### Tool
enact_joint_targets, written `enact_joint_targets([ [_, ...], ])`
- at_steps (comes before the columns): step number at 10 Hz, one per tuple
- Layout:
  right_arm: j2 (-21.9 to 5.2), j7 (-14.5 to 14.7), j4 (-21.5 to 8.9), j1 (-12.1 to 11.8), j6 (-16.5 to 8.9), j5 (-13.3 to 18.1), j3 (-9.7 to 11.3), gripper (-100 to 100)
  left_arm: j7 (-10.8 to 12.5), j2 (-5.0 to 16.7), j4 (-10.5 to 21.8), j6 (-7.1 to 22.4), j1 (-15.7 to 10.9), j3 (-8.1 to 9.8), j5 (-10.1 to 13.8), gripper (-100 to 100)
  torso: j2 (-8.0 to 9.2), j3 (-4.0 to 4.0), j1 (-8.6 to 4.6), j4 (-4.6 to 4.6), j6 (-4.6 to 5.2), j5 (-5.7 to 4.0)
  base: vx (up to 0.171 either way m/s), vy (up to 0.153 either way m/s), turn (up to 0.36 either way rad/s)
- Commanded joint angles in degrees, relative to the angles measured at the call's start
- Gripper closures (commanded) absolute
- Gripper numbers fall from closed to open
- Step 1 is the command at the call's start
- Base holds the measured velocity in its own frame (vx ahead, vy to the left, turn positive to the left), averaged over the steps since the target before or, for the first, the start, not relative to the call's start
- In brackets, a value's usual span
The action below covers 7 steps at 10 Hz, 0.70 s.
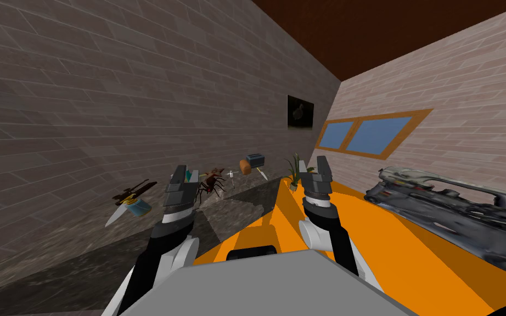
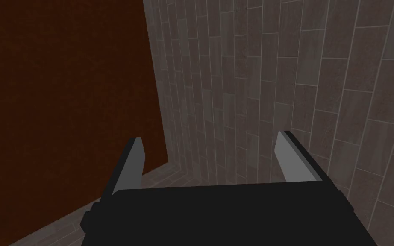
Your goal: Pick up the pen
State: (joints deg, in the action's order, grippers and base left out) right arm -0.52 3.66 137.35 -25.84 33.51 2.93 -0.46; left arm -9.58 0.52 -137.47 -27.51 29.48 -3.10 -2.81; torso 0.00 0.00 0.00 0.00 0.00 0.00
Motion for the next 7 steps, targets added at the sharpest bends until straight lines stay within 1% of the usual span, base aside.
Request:
enact_joint_targets([
  [1, 0.0, 0.0, 0.0, 0.0, 0.0, 0.0, 0.0, 0, -0.4, 1.7, 0.2, 1.2, -0.4, -0.03, 0.2, -100, 0.0, 0.0, 0.0, 0.0, 0.0, 0.0, 0.0, 0.0, 0.0],
  [3, 0.0, 0.0, 0.0, 0.0, 0.0, 0.0, 0.0, 0, -1.2, 4.2, 0.8, 3.9, -1.3, -0.11, 0.7, -100, 0.02, 0.01, -0.01, 0.0, 0.0, 0.0, -0.012, -0.009, 0.001],
  [5, 0.0, 0.0, 0.0, 0.0, 0.0, 0.0, 0.0, 0, -2.5, 6.5, 1.7, 7.9, -2.8, -0.23, 1.4, -100, 0.06, 0.03, -0.03, 0.01, 0.0, -0.01, -0.021, -0.013, 0.003],
  [6, 0.0, 0.0, 0.0, 0.0, 0.0, 0.0, 0.0, 0, -3.4, 7.6, 2.2, 9.4, -3.7, -0.3, 1.9, -100, 0.07, 0.04, -0.04, 0.01, 0.0, -0.01, -0.03, -0.011, 0.008],
  [7, 0.0, 0.0, 0.0, 0.0, 0.0, 0.0, 0.0, 0, -3.4, 7.6, 2.2, 10.6, -3.7, -0.3, 1.9, -100, 0.1, 0.05, -0.03, 0.02, 0.0, -0.01, -0.025, -0.006, 0.001],
])
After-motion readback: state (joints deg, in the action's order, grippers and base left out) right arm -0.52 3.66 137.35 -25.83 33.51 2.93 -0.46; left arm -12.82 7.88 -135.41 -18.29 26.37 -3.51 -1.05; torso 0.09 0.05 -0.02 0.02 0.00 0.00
